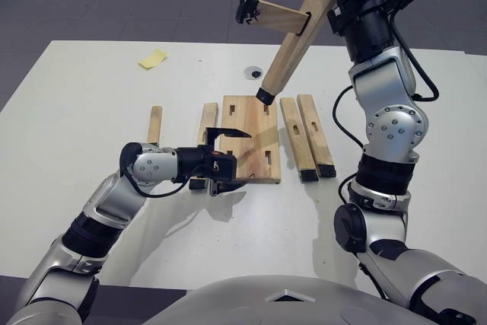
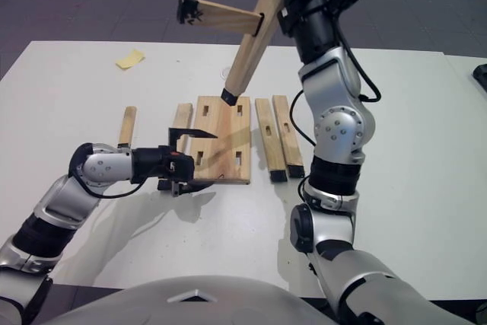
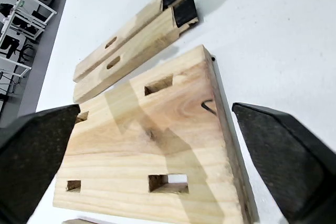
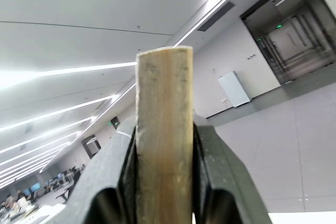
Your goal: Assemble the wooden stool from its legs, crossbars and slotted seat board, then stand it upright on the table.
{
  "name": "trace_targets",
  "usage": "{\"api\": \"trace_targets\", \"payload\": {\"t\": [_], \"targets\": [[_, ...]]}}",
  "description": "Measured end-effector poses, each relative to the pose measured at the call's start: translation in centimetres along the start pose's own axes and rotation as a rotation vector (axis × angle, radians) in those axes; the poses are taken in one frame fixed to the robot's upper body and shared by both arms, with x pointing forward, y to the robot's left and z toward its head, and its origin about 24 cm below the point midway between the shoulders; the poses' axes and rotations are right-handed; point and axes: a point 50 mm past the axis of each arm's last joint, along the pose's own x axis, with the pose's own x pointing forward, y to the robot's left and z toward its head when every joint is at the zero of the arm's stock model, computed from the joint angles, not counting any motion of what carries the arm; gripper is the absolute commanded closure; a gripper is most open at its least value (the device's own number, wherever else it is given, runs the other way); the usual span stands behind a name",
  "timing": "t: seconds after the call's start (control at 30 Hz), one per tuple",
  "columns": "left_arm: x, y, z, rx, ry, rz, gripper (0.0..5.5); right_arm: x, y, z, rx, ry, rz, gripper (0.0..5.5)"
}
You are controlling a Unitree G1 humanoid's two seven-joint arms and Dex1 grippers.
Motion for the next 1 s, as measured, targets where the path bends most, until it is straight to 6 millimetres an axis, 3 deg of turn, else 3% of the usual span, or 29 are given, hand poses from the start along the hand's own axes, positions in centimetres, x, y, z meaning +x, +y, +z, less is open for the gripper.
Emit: {"api": "trace_targets", "payload": {"t": [0.2, 0.53, 0.73, 0.87, 1.0], "targets": [[1.5, -1.2, -0.8, 0.064, 0.068, -0.021, 0.10, -0.2, -0.1, -0.1, 0.075, -0.020, -0.001, 4.48], [3.4, 0.4, -2.6, 0.149, 0.155, 0.168, 0.10, -0.5, -0.3, 1.0, 0.143, -0.088, -0.008, 4.48], [3.7, 0.9, -2.4, 0.100, 0.117, 0.234, 0.10, -0.6, 0.4, 1.4, 0.093, -0.128, 0.004, 4.48], [1.0, 4.2, 1.3, -0.140, -0.130, 0.465, 0.10, -1.6, -0.1, 1.3, -0.023, -0.155, -0.057, 4.48], [-5.0, 7.6, 1.2, -0.452, -0.304, 0.770, 0.10, -3.1, -1.2, -0.3, -0.265, -0.094, -0.150, 4.48]]}}
